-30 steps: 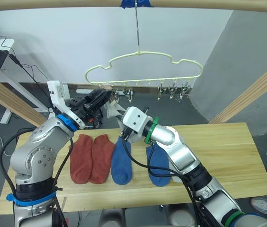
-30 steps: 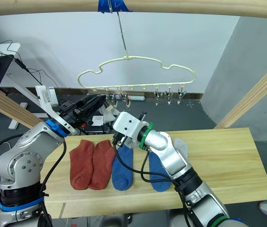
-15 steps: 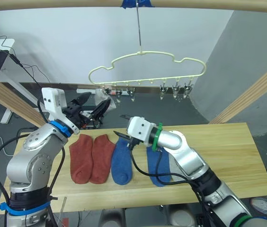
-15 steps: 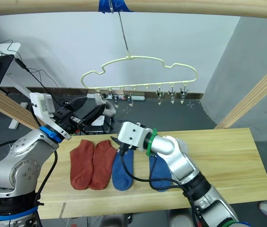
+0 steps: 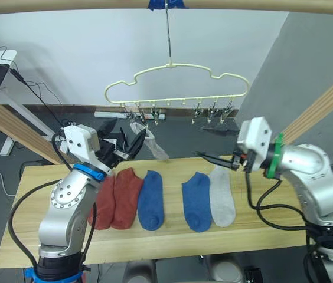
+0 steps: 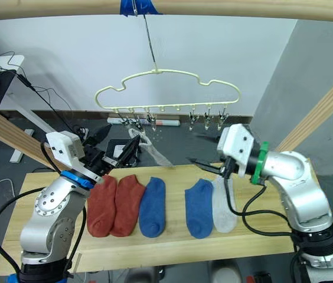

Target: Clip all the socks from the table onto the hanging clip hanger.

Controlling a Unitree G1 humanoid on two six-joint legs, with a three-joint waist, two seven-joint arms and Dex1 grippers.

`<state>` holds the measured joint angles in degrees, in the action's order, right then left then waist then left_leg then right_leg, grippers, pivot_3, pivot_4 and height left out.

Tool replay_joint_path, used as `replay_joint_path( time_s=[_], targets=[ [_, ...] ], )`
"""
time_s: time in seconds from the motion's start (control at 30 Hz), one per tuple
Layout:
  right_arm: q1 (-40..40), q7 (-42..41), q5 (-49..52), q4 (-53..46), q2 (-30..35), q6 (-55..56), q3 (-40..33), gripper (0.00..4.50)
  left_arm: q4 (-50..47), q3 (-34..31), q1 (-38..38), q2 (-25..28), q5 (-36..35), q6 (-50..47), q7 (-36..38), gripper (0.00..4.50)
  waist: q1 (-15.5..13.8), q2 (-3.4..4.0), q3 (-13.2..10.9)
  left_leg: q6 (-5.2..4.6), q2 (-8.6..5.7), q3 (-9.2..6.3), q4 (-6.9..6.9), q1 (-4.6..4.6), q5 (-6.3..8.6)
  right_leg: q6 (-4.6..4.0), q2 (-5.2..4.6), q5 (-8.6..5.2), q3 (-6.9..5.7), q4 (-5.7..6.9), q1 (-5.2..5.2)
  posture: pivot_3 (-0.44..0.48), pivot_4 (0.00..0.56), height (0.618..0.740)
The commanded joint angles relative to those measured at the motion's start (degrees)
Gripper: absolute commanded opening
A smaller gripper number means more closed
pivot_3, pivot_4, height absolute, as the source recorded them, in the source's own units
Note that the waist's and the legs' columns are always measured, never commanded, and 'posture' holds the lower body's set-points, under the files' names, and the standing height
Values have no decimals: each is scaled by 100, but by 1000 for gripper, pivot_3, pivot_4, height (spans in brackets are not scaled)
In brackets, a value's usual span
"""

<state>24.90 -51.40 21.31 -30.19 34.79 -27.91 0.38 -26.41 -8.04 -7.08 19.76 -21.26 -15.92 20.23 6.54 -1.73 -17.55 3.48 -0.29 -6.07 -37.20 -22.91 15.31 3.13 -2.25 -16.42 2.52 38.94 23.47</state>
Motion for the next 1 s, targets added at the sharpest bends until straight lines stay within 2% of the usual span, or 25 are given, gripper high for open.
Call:
replay_joint_path(
  time_s=[0.03,0.07,0.1,0.33,0.7,1.0],
  targets=[
    [-32,-25,501,-390,250,-330,-370,2907,-241,161,55,-197,240,395,-143,4500,-3,-1,0,0,0,-1,0,0,0,0,1,0,-1,0,0,-225,317,740],
    [-87,19,548,-438,305,-378,-414,2907,-221,197,58,-261,273,497,-143,4500,-5,-2,-1,0,0,-1,0,-1,0,0,0,0,-1,-1,0,-232,320,740],
    [-139,68,584,-481,355,-428,-448,2953,-196,222,63,-323,341,562,-192,4112,-6,-2,-1,0,0,0,-1,-2,0,0,0,0,0,-1,0,-232,320,740],
    [-276,252,743,-624,569,-552,-573,2953,-183,441,217,-531,623,687,-348,2132,5,-3,-3,-1,-1,2,-6,-1,0,0,1,0,1,-1,-3,-255,327,740],
    [-284,395,1030,-686,787,-687,-676,2953,274,399,-2,-829,774,764,-616,2132,8,-6,-8,-1,-5,3,-14,-2,0,0,4,0,1,0,-6,-276,328,740],
    [-230,517,1320,-775,839,-867,-734,2953,898,404,-499,-872,704,914,-432,2132,14,-6,-10,-1,-6,2,-29,-4,0,0,7,0,0,1,-9,-292,328,740]
  ],
)
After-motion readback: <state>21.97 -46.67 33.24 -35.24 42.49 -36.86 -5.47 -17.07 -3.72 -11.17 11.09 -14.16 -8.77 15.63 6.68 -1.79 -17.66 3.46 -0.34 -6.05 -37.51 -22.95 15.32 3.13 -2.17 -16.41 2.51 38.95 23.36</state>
